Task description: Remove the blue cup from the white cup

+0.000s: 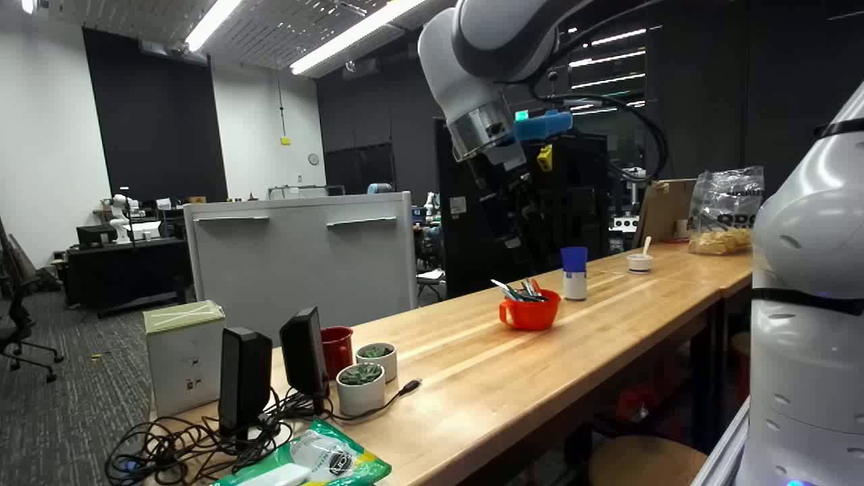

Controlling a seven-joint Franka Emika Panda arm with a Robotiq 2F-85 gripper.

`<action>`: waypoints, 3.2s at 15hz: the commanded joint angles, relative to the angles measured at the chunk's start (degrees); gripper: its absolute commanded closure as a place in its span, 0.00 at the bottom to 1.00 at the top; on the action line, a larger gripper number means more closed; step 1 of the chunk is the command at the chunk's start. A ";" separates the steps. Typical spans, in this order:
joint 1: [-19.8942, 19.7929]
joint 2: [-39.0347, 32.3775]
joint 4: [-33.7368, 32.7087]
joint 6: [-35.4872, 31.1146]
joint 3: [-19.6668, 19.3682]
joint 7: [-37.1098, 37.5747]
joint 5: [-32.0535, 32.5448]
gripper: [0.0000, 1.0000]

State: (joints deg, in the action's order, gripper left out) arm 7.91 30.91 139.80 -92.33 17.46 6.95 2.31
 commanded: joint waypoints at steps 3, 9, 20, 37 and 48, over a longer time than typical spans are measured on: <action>1.62 -0.31 -0.15 0.17 -1.37 0.69 0.58 0.00; 1.63 -0.31 -0.15 0.17 -1.35 0.69 0.58 0.00; -3.12 -2.15 -3.65 -2.11 -8.57 0.64 2.22 0.00; -10.97 -11.28 -13.58 -6.60 -17.80 -0.83 9.48 0.00; -12.03 -17.10 -19.93 -7.09 -20.81 -3.81 8.43 0.00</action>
State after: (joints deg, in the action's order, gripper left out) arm -3.25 17.46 124.09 -99.82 -1.81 5.39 11.66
